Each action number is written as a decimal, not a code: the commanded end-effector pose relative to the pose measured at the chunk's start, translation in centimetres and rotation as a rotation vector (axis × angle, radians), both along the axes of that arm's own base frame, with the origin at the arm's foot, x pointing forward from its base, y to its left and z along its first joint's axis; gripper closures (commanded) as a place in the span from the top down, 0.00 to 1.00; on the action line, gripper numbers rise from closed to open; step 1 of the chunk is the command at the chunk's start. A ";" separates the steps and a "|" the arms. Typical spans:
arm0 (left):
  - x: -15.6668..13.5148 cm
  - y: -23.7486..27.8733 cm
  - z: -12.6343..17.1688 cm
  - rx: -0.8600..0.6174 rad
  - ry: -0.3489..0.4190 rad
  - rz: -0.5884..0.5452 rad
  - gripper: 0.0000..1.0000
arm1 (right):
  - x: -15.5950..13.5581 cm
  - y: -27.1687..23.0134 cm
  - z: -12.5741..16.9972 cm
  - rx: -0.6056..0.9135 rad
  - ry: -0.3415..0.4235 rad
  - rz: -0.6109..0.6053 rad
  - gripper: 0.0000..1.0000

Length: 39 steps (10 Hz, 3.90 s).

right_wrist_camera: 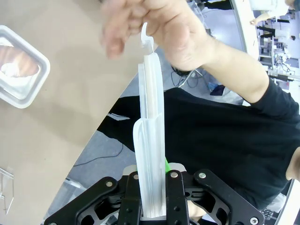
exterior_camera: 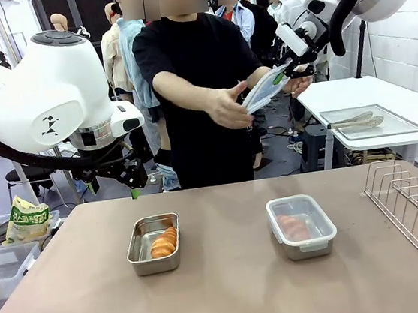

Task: Place the bread in airtight containers.
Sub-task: Release when the human grabs the Airtight Container lid.

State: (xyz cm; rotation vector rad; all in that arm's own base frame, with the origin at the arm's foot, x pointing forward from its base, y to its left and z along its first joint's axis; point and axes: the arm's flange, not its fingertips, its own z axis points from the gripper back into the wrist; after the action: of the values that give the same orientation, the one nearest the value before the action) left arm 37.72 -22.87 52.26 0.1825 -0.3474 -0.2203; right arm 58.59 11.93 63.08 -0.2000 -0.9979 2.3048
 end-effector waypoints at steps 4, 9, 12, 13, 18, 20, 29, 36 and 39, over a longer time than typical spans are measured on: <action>0.0 0.1 0.1 0.001 0.005 -0.001 1.00 | -0.1 0.0 0.0 0.001 0.000 -0.002 0.00; 0.0 0.1 0.1 0.001 0.005 -0.001 1.00 | -0.1 0.0 0.0 0.001 0.000 -0.002 0.00; 0.0 0.1 0.1 0.001 0.005 -0.001 1.00 | -0.1 0.0 0.0 0.001 0.000 -0.002 0.00; 0.0 0.1 0.1 0.001 0.005 -0.001 1.00 | -0.1 0.0 0.0 0.001 0.000 -0.002 0.00; 0.0 0.1 0.1 0.001 0.005 -0.001 1.00 | -0.1 0.0 0.0 0.001 0.000 -0.002 0.00; 0.0 0.1 0.1 0.001 0.005 -0.001 1.00 | -0.1 0.0 0.0 0.001 0.000 -0.002 0.00; 0.0 0.1 0.1 0.001 0.005 -0.001 1.00 | -0.4 -0.4 -0.1 -0.001 0.045 -0.056 1.00; 0.0 0.1 0.1 0.001 0.005 -0.001 1.00 | -0.7 -0.5 -0.2 -0.020 0.046 -0.059 1.00; 0.0 0.1 0.1 0.001 0.005 -0.001 1.00 | -0.1 -0.5 0.0 0.008 0.031 -0.039 1.00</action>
State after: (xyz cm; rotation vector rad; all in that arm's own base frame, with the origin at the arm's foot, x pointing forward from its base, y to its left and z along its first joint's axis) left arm 37.72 -22.87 52.26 0.1825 -0.3474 -0.2203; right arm 58.49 11.49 63.11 -0.1729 -0.9751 2.2663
